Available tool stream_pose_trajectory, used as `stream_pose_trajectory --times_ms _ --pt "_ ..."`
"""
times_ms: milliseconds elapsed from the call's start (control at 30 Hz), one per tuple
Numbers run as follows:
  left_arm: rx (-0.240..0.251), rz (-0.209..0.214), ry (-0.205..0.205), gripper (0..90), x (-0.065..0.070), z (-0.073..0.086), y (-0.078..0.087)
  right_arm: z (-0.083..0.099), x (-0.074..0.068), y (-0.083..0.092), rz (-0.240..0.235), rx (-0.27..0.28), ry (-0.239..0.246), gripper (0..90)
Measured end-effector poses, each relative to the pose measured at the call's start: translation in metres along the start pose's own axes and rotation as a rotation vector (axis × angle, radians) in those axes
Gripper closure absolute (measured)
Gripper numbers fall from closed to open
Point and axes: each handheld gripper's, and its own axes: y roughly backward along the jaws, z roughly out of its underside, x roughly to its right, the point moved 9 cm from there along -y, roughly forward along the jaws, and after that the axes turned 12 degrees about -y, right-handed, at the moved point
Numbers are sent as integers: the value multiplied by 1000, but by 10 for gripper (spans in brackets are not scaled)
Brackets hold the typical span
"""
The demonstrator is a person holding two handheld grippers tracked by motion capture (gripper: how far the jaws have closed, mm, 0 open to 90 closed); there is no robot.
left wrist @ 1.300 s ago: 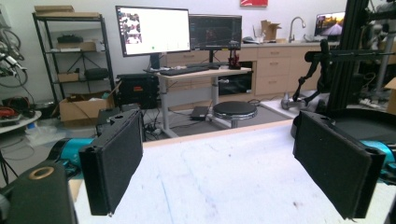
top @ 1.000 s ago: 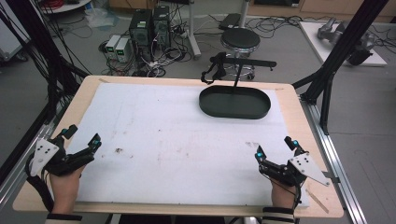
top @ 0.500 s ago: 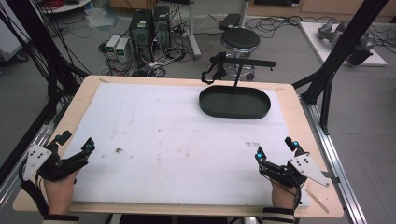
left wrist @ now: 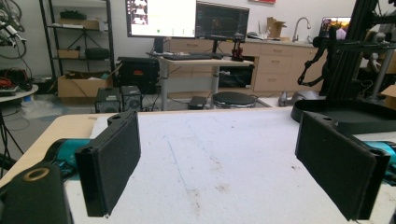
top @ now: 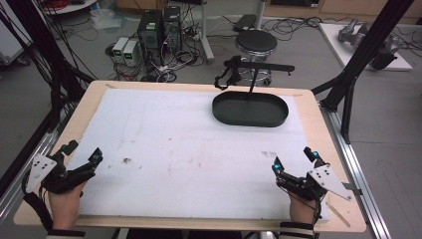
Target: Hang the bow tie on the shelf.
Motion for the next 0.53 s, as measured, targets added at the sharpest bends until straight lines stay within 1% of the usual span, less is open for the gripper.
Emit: stream_pose_trajectory --times_ms 200,233,433,533 --pt "-5 -3 3 142 -2 2 0 1 2 1 3 1 -7 15" --pt "-5 -2 5 141 -2 2 -1 1 3 2 3 1 -2 15" --pt "-10 -4 1 141 -4 3 0 0 4 3 6 6 -7 15" --pt "-11 2 -3 140 -5 2 0 0 4 2 5 5 -3 15"
